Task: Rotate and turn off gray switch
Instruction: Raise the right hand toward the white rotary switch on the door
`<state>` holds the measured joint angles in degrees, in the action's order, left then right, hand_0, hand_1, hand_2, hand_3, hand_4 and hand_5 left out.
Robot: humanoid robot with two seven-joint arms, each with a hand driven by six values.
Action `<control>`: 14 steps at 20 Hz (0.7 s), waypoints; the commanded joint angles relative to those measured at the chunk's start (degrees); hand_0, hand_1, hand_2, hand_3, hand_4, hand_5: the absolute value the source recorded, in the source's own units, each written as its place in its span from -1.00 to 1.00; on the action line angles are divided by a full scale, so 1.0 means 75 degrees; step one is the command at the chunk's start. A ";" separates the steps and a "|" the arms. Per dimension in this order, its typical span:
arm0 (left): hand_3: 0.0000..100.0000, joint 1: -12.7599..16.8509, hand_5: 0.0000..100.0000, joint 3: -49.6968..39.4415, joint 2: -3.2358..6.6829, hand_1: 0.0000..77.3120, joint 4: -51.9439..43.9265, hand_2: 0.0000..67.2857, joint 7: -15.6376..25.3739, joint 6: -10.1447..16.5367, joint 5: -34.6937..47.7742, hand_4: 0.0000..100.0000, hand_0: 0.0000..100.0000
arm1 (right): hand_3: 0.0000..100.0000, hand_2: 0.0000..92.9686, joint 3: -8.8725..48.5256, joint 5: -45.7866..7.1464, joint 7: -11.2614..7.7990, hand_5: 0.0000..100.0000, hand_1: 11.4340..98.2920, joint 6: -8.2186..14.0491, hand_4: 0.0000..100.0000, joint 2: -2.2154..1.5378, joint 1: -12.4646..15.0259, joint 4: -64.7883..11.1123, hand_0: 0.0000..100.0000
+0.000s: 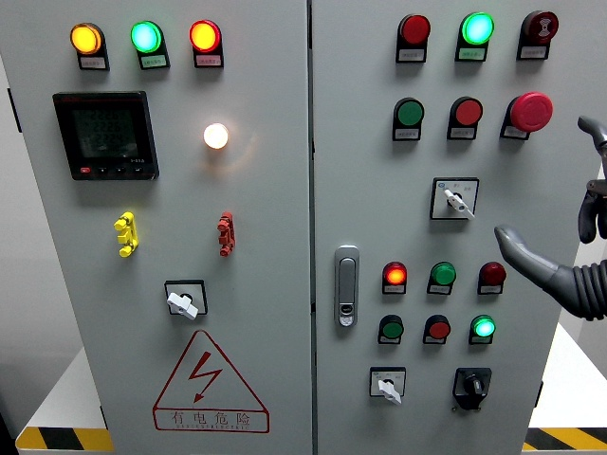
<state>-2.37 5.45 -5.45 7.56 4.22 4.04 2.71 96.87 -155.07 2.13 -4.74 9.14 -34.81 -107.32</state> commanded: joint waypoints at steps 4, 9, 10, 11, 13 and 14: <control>-0.63 0.0000 -0.78 0.0000 0.0000 -1.00 0.0000 -0.60 -0.0001 0.0000 0.0002 -0.84 0.77 | 1.00 -0.85 -0.0025 0.0004 0.0009 1.00 -0.33 -0.0024 1.00 0.0012 -0.0035 0.0036 -1.00; -0.63 0.0000 -0.78 0.0000 -0.0012 -1.00 0.0000 -0.60 -0.0001 0.0000 0.0002 -0.84 0.77 | 1.00 -0.82 -0.0037 0.0027 0.0009 1.00 -0.33 -0.0047 1.00 0.0000 -0.0082 0.0071 -1.00; -0.63 0.0000 -0.78 0.0000 0.0000 -1.00 0.0000 -0.60 -0.0001 0.0000 0.0002 -0.84 0.77 | 1.00 -0.82 -0.0037 0.0027 0.0021 1.00 -0.33 -0.0117 1.00 0.0000 -0.0116 0.0071 -1.00; -0.63 0.0000 -0.78 0.0000 0.0000 -1.00 0.0000 -0.60 -0.0001 0.0000 -0.0009 -0.84 0.77 | 1.00 -0.79 -0.0037 0.0027 0.0033 1.00 -0.33 -0.0176 1.00 0.0000 -0.0152 0.0082 -1.00; -0.63 0.0000 -0.78 0.0000 0.0000 -1.00 0.0000 -0.60 -0.0001 0.0000 -0.0009 -0.84 0.77 | 0.99 -0.71 -0.0048 0.0027 0.0056 1.00 -0.34 -0.0188 1.00 0.0011 -0.0234 0.0164 -1.00; -0.63 0.0000 -0.78 0.0000 0.0000 -1.00 0.0000 -0.60 -0.0001 0.0000 0.0002 -0.84 0.77 | 0.99 -0.61 -0.0060 0.0027 0.0068 1.00 -0.35 -0.0188 1.00 0.0012 -0.0292 0.0211 -1.00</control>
<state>-2.37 5.43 -5.47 7.56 4.22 4.04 2.69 96.51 -154.86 2.49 -6.07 9.15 -36.41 -106.26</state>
